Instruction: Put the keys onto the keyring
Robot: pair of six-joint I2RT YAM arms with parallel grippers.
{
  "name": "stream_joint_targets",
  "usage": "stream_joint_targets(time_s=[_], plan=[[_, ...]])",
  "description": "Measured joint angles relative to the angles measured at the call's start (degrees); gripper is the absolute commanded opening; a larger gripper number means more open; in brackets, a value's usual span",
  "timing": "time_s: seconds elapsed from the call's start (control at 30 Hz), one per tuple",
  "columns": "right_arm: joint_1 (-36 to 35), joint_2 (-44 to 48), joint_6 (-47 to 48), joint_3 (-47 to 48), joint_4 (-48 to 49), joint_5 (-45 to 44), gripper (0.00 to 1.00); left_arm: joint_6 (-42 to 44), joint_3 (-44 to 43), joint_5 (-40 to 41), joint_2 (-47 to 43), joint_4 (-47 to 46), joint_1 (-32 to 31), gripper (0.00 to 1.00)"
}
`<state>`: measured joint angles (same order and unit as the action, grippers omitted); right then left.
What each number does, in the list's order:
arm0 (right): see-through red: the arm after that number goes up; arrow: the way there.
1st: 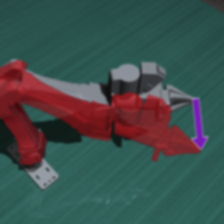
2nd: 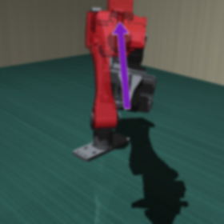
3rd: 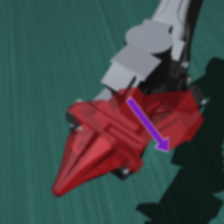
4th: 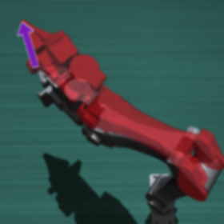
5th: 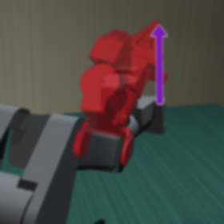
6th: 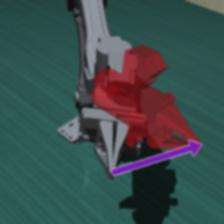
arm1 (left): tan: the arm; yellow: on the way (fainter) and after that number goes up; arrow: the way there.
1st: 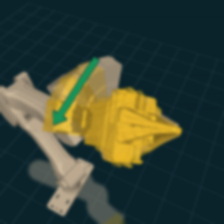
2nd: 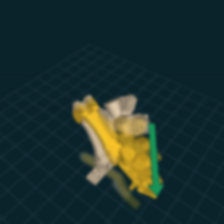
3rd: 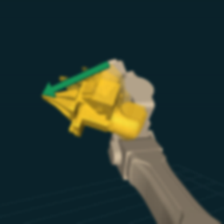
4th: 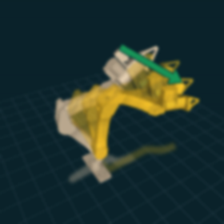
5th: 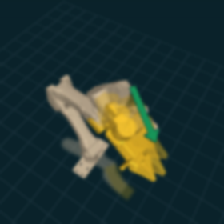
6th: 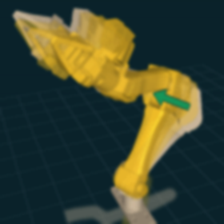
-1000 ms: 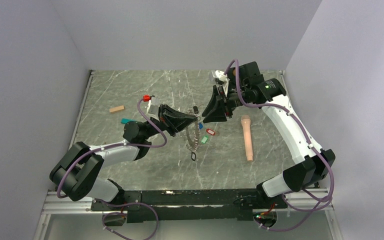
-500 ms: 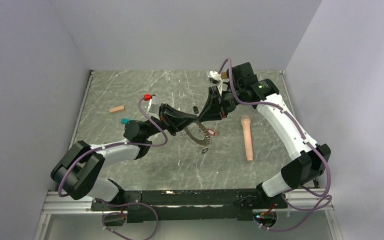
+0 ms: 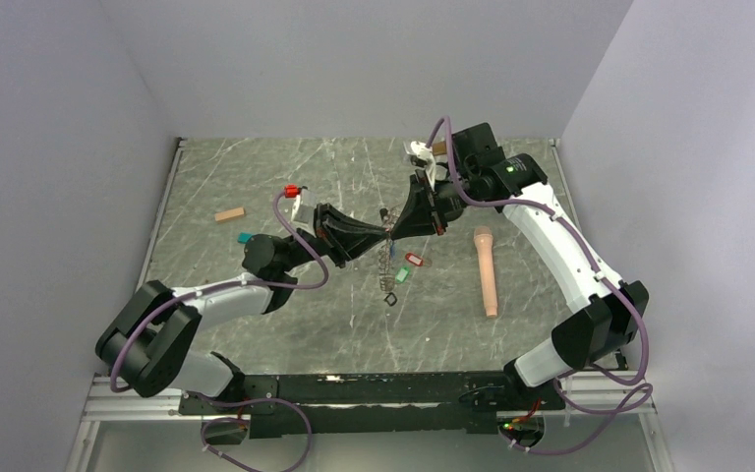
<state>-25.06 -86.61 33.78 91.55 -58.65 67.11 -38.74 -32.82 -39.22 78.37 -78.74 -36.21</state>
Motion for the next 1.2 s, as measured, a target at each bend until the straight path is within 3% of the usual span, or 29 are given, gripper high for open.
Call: stream_joint_targets(time_s=[0.07,0.2,0.37,0.57,0.77,1.2], plan=[[-0.5,-0.6,2.7,1.4,-2.9,-2.3,0.0,2.8,-0.2,-1.1,-3.1,5.0,0.2,0.47],[-1.4,-3.2,9.1,5.9,-10.3,-7.1,0.0,13.5,-4.3,-2.4,-12.2,25.6,0.5,0.53],[-2.2,-6.2,14.2,10.1,-17.2,-11.9,0.0,27.1,-12.2,-3.1,-16.9,48.2,0.4,0.53],[-3.4,-8.0,15.9,11.4,-20.9,-14.7,0.0,40.2,-19.3,-1.6,-13.5,67.5,-2.7,0.49],[-3.9,-8.1,16.0,11.7,-21.3,-15.7,0.0,46.5,-21.8,1.3,-10.3,75.3,-5.3,0.41],[-3.9,-8.2,16.2,11.7,-21.5,-15.7,0.0,47.7,-23.2,2.1,-7.7,76.5,-7.0,0.28]])
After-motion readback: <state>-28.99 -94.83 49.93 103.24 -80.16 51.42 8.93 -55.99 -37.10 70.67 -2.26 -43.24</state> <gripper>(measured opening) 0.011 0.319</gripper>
